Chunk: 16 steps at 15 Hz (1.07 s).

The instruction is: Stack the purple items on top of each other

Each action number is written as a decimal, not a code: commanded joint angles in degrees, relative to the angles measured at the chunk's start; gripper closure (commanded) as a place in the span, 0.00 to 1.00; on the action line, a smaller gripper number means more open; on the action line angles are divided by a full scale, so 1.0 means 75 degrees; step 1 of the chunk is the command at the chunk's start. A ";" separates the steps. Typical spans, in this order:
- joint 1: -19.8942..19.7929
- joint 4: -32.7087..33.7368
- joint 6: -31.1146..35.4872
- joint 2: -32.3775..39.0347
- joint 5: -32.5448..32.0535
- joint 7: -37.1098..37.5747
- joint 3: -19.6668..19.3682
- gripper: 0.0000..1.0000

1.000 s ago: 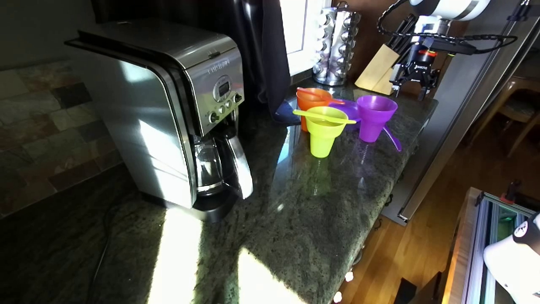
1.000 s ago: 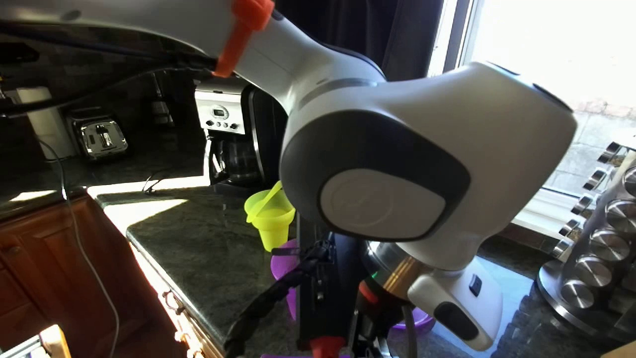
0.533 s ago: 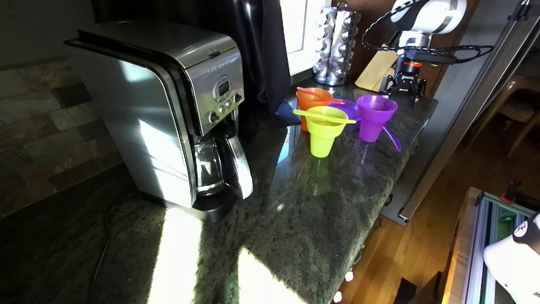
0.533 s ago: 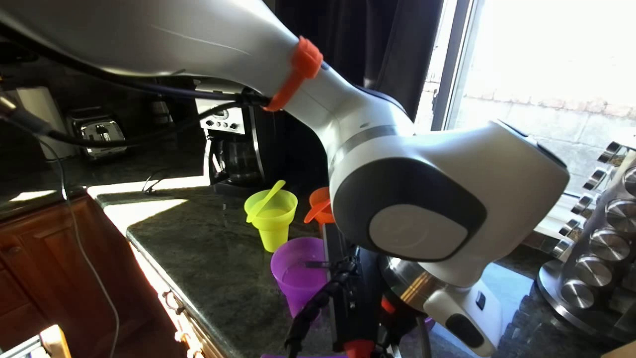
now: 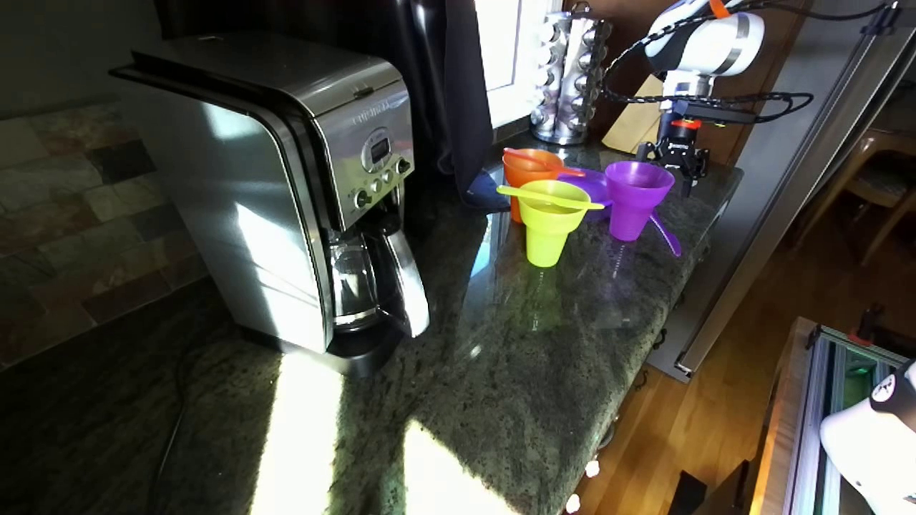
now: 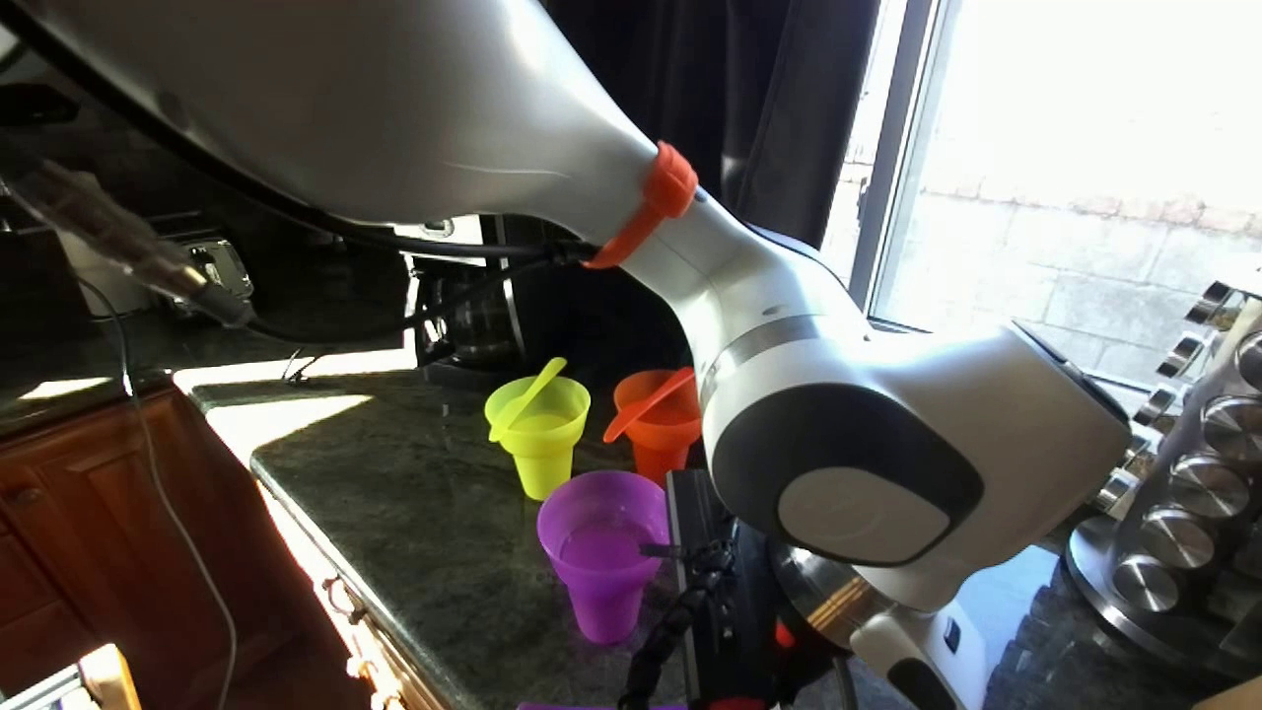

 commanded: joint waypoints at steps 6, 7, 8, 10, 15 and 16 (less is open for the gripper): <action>-0.0410 0.0573 -0.0267 0.0809 0.0608 -0.0191 0.0337 0.17; -0.0430 0.0608 -0.0267 0.0849 0.0623 -0.0187 0.0356 0.31; -0.0446 0.0644 -0.0264 0.0887 0.0637 -0.0179 0.0373 0.41; -0.0472 0.0699 -0.0285 0.0937 0.0663 -0.0193 0.0405 0.48; -0.0510 0.0843 -0.0419 0.1037 0.0615 -0.0188 0.0423 0.88; -0.0512 0.0872 -0.0473 0.1062 0.0575 -0.0182 0.0417 0.95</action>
